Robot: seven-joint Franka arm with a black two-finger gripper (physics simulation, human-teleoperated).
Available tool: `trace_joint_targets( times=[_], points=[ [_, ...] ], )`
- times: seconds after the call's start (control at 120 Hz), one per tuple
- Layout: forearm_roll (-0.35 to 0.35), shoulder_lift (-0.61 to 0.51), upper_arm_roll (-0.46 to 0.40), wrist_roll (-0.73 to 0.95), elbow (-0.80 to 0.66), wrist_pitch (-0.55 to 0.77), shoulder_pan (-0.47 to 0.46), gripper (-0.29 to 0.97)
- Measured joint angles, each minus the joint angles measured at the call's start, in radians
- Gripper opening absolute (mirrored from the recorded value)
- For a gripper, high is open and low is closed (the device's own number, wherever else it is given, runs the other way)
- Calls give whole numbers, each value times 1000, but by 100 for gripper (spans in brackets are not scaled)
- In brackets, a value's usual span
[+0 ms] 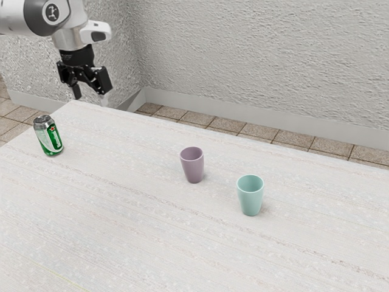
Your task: Place the left cup onto the right cup
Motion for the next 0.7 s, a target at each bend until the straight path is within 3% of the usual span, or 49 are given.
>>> trace_joint_targets(
  times=[0.192, 0.333, 0.7],
  points=[
    [22, 65, -27, -1, 30, 36, 36, 68],
    [28, 148, -32, -1, 59, 84, -28, 68],
    [36, 263, -149, -52, 64, 200, -36, 68]
  ],
)
